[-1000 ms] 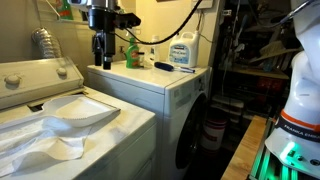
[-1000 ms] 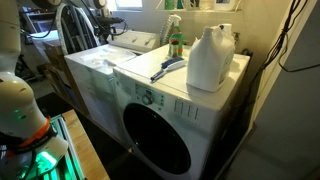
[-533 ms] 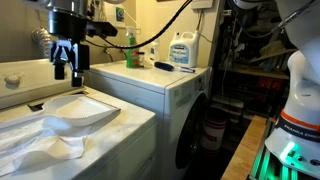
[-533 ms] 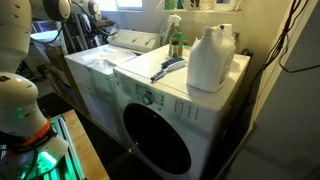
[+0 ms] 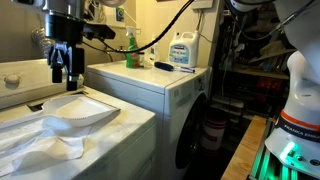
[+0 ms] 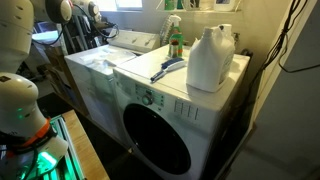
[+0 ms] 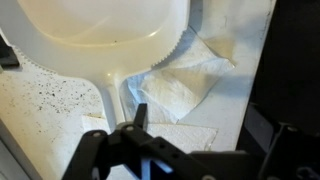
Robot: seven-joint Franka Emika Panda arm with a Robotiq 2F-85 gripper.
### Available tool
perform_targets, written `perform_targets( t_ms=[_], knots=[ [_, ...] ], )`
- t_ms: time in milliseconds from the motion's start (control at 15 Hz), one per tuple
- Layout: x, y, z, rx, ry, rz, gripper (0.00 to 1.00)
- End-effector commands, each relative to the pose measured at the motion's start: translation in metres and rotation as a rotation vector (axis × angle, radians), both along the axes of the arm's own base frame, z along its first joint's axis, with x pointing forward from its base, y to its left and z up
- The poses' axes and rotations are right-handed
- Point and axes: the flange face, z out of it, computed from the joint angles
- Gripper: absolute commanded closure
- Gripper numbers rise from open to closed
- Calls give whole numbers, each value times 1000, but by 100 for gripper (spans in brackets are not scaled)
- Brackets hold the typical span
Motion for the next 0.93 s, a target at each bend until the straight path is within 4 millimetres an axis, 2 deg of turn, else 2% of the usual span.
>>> perform_targets(
  t_ms=[0,267,467,667,733,867],
  knots=[
    [-28,24,-18,14,7,-159,0],
    [-75,64,-30,66,-29,-284,0],
    [-101,84,-39,46,-121,-370,0],
    [-117,94,-57,9,-201,-416,0],
    [-108,94,-46,22,-150,-389,0],
    [-115,98,-53,9,-170,-401,0]
  ],
)
